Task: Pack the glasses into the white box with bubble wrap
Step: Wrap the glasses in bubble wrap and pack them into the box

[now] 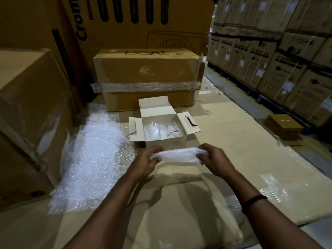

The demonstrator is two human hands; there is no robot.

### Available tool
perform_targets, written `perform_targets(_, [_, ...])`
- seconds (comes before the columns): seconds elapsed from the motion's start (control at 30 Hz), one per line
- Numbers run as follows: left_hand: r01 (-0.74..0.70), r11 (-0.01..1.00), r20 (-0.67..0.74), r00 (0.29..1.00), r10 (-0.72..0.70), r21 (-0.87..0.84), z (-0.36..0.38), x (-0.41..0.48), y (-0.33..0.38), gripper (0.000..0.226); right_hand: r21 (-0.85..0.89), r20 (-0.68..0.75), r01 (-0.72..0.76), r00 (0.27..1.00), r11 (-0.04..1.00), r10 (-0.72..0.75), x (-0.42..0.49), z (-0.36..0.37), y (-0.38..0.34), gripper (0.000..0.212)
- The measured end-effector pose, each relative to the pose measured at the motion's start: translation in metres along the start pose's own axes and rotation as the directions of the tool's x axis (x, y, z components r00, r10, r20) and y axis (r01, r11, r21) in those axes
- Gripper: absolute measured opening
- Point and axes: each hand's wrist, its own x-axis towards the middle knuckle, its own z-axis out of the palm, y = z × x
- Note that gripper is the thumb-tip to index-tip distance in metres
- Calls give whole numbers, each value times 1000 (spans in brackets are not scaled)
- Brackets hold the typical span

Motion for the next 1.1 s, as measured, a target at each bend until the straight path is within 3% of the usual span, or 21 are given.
perform_targets(0.07, [-80, 996, -61, 995, 78, -28, -13, 8, 1, 36, -92, -55, 27, 998, 995, -32, 14, 2, -6, 6])
perform_targets(0.17, [-151, 986, -233, 959, 164, 73, -24, 31, 2, 36, -256, -115, 92, 986, 962, -124, 45, 5, -18, 12])
perform_targets(0.3, [-30, 969, -444, 885, 139, 244, -29, 64, 8, 19, -351, -166, 187, 952, 918, -257, 97, 10, -31, 27])
perform_targets(0.37, [11, 923, -470, 863, 185, 384, -33, 83, 6, 19, -400, -172, 209, 939, 892, -297, 124, 12, -34, 27])
perform_targets(0.63, [136, 638, -341, 916, 210, 758, -44, 158, -25, 23, -590, 14, 290, 937, 754, -349, 219, 28, -30, 21])
perform_targets(0.77, [124, 466, -175, 982, 68, 876, -47, 175, -35, 27, -642, 125, 351, 925, 682, -359, 243, 42, -14, 21])
perform_targets(0.9, [68, 433, -22, 994, -111, 899, -45, 182, -35, 30, -678, 222, 406, 908, 612, -355, 251, 58, -2, 19])
perform_targets(1.0, [71, 378, 31, 966, -257, 923, -43, 187, -31, 25, -717, 292, 440, 894, 540, -340, 252, 61, -4, 18])
perform_targets(1.1, [77, 393, 76, 930, -359, 916, -41, 192, -23, 27, -733, 345, 454, 890, 507, -298, 253, 56, -10, 23])
